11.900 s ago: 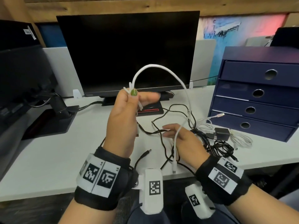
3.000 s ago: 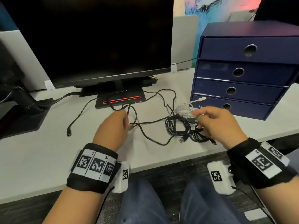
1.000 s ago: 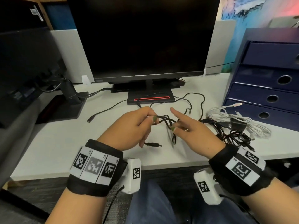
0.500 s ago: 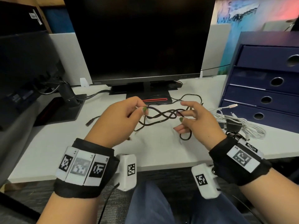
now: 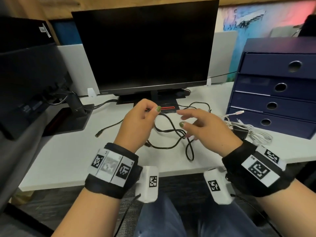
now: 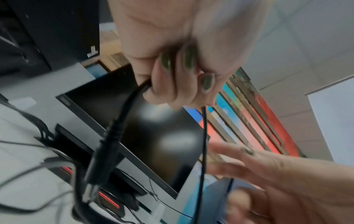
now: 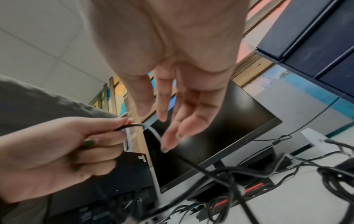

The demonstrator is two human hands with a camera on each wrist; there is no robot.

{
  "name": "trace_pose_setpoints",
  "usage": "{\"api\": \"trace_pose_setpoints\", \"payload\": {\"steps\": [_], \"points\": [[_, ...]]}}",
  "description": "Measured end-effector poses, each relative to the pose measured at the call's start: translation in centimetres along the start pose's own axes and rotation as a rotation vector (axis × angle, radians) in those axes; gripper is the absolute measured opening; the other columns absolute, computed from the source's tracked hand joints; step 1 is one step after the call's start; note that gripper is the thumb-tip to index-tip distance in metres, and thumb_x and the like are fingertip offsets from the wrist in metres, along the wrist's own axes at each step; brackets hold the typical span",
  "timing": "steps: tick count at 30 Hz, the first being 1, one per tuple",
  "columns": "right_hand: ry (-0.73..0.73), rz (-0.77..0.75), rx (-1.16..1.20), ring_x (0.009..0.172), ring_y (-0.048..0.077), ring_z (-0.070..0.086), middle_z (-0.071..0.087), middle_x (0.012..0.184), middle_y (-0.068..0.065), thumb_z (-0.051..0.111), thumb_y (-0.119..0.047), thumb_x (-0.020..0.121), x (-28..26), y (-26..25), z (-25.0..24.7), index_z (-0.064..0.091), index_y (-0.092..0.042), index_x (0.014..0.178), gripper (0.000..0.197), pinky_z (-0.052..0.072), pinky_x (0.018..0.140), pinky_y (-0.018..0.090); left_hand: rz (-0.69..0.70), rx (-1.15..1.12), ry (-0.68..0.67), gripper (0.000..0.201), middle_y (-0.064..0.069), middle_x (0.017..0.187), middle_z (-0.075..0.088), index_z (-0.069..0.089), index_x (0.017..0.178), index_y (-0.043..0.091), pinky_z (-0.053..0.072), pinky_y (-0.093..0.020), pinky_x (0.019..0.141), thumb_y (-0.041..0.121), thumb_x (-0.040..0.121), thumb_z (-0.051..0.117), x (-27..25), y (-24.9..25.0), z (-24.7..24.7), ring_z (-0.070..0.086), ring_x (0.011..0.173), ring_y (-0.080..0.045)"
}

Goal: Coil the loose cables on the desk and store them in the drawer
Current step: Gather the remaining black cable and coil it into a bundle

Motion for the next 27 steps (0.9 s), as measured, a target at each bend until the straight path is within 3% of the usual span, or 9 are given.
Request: {"api": "trace_pose_setpoints", "payload": {"steps": [2,6,10,13,15,18,21,23,27], "points": [[-0.083,-0.023,0.063,0.081,0.007,0.068,0.056,0.116,-0.016,0.053,-0.028,0.095,-0.5,-1.0,0.9,0.051,-0.040,0.130,0.037,0.058,0.074,0.027,-0.014,-0.138,-0.080,0.015,0.013,0.051,0.042,0.052,0.088,0.029,0.030,-0.025,0.050,0.017,0.095,0.046,-0.2,0.9,1.6,0.036,0.045,-0.005],[0.030,0.004,0.147,0.092,0.010,0.066,0.060,0.117,-0.015,0.053,-0.029,0.095,-0.6,-1.0,0.0,0.053,-0.036,0.127,0.032,0.052,0.091,0.037,-0.040,-0.402,-0.181,0.035,-0.005,0.057,0.044,0.047,0.094,0.024,0.030,-0.022,0.043,0.002,0.069,0.038,-0.5,2.8,2.8,0.036,0.045,-0.011],[0.126,0.004,0.139,0.093,0.009,0.065,0.062,0.112,-0.007,0.059,-0.024,0.092,0.3,-1.0,-1.5,0.057,-0.033,0.119,0.028,0.051,0.091,0.036,0.032,-0.388,-0.285,0.043,-0.005,0.064,0.058,0.039,0.117,0.023,0.043,-0.024,0.049,-0.009,0.088,0.037,-0.8,3.7,3.2,0.048,0.049,-0.017],[0.201,-0.023,0.149,0.090,0.008,0.067,0.065,0.105,-0.005,0.063,-0.016,0.089,1.8,-1.5,-3.0,0.065,-0.029,0.110,0.025,0.053,0.089,0.031,0.024,-0.401,-0.323,0.031,-0.014,0.073,0.067,0.044,0.126,0.015,0.053,-0.036,0.064,0.002,0.099,0.039,0.0,3.0,3.3,0.066,0.059,-0.027],[0.246,-0.054,0.137,0.083,0.000,0.067,0.068,0.099,-0.006,0.065,-0.015,0.088,3.0,-1.9,-4.0,0.069,-0.026,0.103,0.019,0.052,0.080,0.016,0.039,-0.335,-0.319,0.020,-0.012,0.072,0.070,0.059,0.112,0.011,0.055,-0.038,0.076,0.013,0.100,0.043,0.8,2.3,3.2,0.071,0.069,-0.026],[0.360,-0.097,0.189,0.071,-0.007,0.066,0.071,0.089,0.002,0.066,-0.010,0.086,5.0,-2.3,-6.3,0.071,-0.017,0.095,0.012,0.043,0.063,0.002,0.149,-0.265,-0.287,0.021,-0.002,0.064,0.067,0.067,0.094,0.024,0.050,-0.041,0.087,0.035,0.092,0.049,1.9,2.1,3.1,0.070,0.071,-0.019],[0.329,-0.056,0.241,0.060,0.003,0.068,0.070,0.085,-0.001,0.067,-0.013,0.086,7.9,-1.3,-6.9,0.072,-0.016,0.092,0.009,0.047,0.058,0.008,0.193,-0.338,-0.320,0.025,0.003,0.056,0.053,0.064,0.106,0.034,0.051,-0.040,0.072,0.038,0.093,0.043,3.5,2.3,3.8,0.057,0.056,-0.017],[0.243,0.010,0.216,0.051,0.011,0.065,0.069,0.077,-0.010,0.067,-0.020,0.086,9.7,-0.2,-5.9,0.074,-0.022,0.087,0.008,0.052,0.056,0.019,0.165,-0.427,-0.310,0.029,0.006,0.058,0.040,0.062,0.114,0.033,0.041,-0.027,0.056,0.037,0.094,0.041,5.0,2.2,3.9,0.041,0.052,-0.014],[0.098,0.079,0.054,0.059,0.005,0.056,0.066,0.068,-0.007,0.061,-0.030,0.088,11.8,1.6,-3.4,0.073,-0.025,0.074,0.020,0.042,0.057,0.015,0.080,-0.522,-0.279,0.037,0.010,0.059,0.034,0.061,0.121,0.020,0.031,-0.016,0.055,0.032,0.097,0.035,8.2,2.2,3.9,0.031,0.054,-0.009]]}}
Point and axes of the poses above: each hand's wrist, its own x-axis towards the middle knuckle, its own z-axis out of the palm, y = z × x, the point moved 8 cm from there along x, towards the middle knuckle
